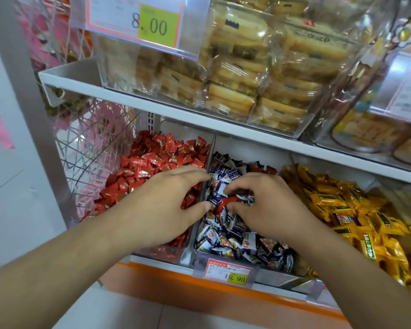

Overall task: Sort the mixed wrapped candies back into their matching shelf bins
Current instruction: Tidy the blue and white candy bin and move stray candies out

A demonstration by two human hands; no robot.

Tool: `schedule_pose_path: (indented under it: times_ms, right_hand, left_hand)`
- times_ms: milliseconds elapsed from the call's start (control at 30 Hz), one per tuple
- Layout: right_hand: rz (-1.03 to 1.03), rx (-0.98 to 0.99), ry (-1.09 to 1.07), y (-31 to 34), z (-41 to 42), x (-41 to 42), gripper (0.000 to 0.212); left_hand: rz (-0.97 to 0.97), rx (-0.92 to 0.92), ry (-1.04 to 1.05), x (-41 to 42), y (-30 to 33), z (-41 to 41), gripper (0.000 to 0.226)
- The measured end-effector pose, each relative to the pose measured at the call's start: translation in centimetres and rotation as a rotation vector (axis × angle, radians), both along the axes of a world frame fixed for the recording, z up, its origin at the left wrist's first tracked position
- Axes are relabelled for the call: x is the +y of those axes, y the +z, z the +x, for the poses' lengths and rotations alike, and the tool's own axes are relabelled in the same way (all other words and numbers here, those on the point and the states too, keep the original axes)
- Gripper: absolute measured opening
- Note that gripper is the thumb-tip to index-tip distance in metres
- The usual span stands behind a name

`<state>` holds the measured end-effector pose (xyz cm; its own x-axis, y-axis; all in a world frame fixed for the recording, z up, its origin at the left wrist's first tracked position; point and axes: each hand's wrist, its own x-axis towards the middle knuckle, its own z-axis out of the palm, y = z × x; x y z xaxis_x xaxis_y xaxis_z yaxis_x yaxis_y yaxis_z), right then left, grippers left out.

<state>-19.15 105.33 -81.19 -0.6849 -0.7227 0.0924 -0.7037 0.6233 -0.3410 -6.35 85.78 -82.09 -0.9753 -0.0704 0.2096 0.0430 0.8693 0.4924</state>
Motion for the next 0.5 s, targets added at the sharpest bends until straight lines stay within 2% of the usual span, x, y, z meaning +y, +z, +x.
schedule_pose_path:
  times_ms: [100,200,267,400,500]
  right_hand:
    - [0.066,0.017,-0.043,-0.4,-0.1,-1.1,0.029]
    - [0.116,-0.028,-0.086,-0.9,-0.2,-1.7,0.015]
    - [0.103,-0.018,-0.102,-1.1,-0.1,-1.8,0.005]
    - [0.068,0.042,-0.099,-1.2,0.1,-1.7,0.013]
    - [-0.066,0.044,-0.135,0.1,0.2,-1.1,0.016]
  left_hand:
    - [0.001,-0.006,0.003,0.0,0.1,0.2,0.059]
    - [0.008,-0.016,0.004,0.0,0.2,0.2,0.06]
    - [0.013,-0.023,0.001,0.0,0.1,0.2,0.06]
    - [0.02,-0.01,0.007,-0.1,0.1,0.2,0.06]
    - [0.032,-0.001,0.012,0.0,0.3,0.3,0.057]
